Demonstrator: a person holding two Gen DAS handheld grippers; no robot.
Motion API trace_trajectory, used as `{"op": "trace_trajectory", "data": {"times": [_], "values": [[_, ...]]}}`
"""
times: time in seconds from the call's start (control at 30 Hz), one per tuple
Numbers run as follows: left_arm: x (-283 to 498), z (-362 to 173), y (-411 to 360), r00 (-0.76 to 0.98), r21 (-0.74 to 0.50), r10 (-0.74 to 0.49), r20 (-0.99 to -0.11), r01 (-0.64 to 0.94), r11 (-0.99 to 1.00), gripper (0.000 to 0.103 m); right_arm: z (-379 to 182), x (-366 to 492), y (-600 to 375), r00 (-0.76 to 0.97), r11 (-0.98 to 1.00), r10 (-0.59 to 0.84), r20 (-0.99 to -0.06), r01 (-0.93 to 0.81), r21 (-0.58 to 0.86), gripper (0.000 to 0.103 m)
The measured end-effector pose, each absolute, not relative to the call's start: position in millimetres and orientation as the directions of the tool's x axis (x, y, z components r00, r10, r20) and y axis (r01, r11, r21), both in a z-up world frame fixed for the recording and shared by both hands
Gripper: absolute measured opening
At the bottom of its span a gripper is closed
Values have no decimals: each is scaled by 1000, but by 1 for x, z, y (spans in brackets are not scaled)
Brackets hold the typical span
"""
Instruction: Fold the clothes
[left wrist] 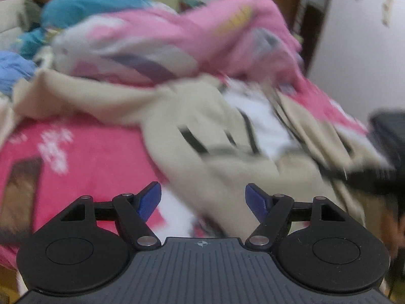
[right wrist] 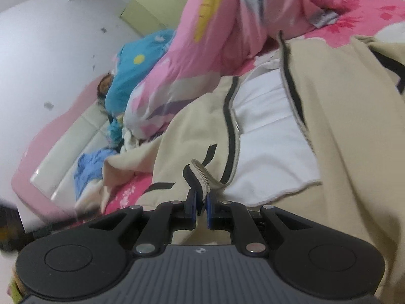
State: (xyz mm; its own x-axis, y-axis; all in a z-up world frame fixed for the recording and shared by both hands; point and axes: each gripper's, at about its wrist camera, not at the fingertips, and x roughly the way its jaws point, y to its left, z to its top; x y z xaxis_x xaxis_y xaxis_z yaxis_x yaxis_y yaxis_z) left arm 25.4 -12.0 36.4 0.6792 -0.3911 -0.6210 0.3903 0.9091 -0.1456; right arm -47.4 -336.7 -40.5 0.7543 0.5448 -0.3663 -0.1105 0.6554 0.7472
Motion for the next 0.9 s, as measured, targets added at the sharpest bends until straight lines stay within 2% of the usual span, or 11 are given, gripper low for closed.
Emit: {"op": "trace_trajectory", "data": {"times": [0.17, 0.23, 0.3, 0.43, 0.5, 0.57, 0.6, 0.63, 0.67, 0.7, 0.9], "values": [[1, 5, -31, 624, -104, -419, -660, 476, 873, 75, -54, -49, -346, 751, 628, 540, -379, -60, 776, 12], [-9, -8, -38, 601, -89, -428, -675, 510, 856, 75, -62, -48, -345, 747, 590, 558, -363, -49, 806, 23], [-19, -21, -46, 577, -74, -436, -691, 543, 837, 75, -66, -45, -341, 741, 571, 572, -352, -51, 819, 30], [-15, -33, -64, 597, -46, -423, -682, 542, 839, 73, -62, -37, -327, 729, 580, 589, -350, -80, 811, 30], [-14, -41, -72, 630, -4, -393, -670, 526, 851, 65, -56, -35, -322, 734, 588, 587, -342, -97, 803, 30], [-14, -42, -71, 648, -19, -397, -650, 509, 861, 55, -51, -33, -318, 738, 599, 583, -339, -107, 794, 26], [-14, -42, -70, 657, -27, -399, -640, 500, 866, 43, -49, -31, -317, 739, 606, 579, -344, -108, 788, 23], [-13, -42, -69, 665, -35, -401, -630, 492, 870, 36, -47, -28, -316, 735, 612, 581, -351, -110, 783, 17], [-12, -37, -63, 661, -44, -402, -634, 488, 872, 19, -45, -24, -315, 728, 608, 588, -352, -111, 786, 15], [-11, -32, -58, 656, -54, -403, -637, 485, 873, 10, -43, -21, -315, 721, 595, 600, -347, -113, 796, 13], [-4, 1, -27, 629, -109, -411, -659, 461, 881, 8, 4, 8, -303, 676, 589, 672, -302, -240, 772, 11]]}}
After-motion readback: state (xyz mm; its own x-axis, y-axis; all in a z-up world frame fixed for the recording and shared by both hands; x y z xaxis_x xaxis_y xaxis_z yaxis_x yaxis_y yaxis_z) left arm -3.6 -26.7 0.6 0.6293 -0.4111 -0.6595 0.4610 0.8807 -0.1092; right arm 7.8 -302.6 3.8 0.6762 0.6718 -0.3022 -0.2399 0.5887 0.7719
